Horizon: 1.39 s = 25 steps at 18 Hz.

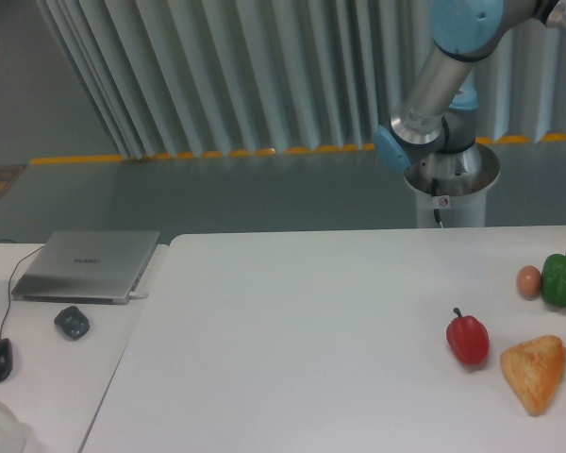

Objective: Place the yellow pepper on the table

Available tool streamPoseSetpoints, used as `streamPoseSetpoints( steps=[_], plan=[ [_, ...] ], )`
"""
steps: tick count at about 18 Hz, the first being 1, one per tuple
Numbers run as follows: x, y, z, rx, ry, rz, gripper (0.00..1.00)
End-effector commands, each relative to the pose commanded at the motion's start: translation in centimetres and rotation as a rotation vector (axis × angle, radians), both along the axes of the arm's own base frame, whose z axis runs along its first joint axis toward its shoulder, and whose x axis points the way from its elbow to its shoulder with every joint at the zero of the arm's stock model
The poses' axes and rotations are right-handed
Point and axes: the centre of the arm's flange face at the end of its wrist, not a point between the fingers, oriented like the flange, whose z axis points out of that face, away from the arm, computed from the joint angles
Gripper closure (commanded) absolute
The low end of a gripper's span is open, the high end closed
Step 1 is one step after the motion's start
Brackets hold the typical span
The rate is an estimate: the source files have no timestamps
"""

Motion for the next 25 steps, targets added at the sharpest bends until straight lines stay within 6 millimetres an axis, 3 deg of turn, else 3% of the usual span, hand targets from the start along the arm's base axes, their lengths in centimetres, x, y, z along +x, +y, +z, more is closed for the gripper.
streamPoseSetpoints(
  steps=[1, 2, 6, 10, 13, 16, 21, 25],
  plan=[
    [-0.2, -0.3, -0.2, 0.004, -0.004, 0.005, 0.02],
    [-0.3, -0.4, -0.3, 0.005, -0.005, 0.008, 0.12],
    [-0.4, -0.6, -0.4, 0.007, -0.005, 0.026, 0.64],
    [-0.1, -0.4, 0.8, 0.045, 0.007, 0.075, 0.65],
    [0.5, -0.3, 3.2, 0.101, 0.020, 0.080, 0.65],
    [1.6, -1.9, 6.2, 0.113, 0.031, 0.098, 0.65],
    [6.4, -1.7, 10.7, 0.163, -0.039, 0.200, 0.65],
    [11.8, 1.1, 12.3, 0.241, -0.096, 0.321, 0.63]
  ],
)
